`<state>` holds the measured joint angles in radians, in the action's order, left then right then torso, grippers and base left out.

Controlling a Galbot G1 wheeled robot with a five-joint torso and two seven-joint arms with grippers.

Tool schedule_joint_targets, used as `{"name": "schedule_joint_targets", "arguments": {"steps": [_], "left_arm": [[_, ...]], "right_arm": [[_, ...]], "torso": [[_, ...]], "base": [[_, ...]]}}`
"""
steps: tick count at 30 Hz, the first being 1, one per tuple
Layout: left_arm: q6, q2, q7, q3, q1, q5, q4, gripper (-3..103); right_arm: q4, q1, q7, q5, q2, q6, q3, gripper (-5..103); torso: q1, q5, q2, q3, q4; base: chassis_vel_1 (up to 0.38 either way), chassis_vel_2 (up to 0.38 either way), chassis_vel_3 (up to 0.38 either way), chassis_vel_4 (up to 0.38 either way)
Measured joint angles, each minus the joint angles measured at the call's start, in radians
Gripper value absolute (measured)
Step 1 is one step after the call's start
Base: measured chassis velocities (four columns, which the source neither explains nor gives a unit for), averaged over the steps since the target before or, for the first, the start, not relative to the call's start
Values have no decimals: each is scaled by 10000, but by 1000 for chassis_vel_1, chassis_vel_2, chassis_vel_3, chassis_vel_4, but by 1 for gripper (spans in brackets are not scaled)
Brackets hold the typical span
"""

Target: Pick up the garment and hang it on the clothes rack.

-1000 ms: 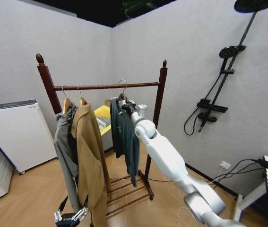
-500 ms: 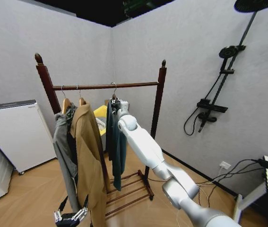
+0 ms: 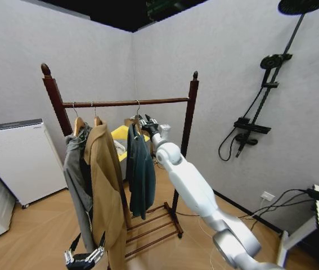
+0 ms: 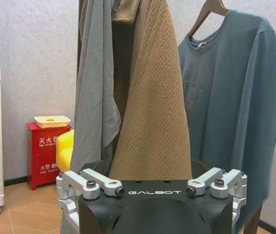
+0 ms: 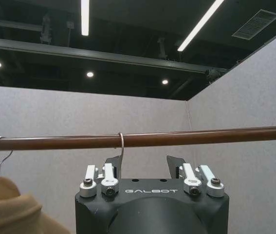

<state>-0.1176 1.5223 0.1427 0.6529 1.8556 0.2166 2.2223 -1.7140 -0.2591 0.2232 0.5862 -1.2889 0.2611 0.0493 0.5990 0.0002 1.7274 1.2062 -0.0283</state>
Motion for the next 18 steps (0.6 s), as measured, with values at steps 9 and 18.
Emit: {"name": "schedule_joint_targets", "arguments": {"steps": [9,18], "left_arm": [[0,1,-4,-1,-1,0,0,100],[0,2,-3,0,0,0,0,100]], "right_arm": [[-4169,-5444,-156,279,3226,236,2885,85],[-5540,-12407,198,-1018,2286,-698,5677,100]], "torso": [[-2,-1,2,-1,-8],[-3,-2,2,0,-6]], "base": [[0,0,0,0],[0,0,0,0]]}}
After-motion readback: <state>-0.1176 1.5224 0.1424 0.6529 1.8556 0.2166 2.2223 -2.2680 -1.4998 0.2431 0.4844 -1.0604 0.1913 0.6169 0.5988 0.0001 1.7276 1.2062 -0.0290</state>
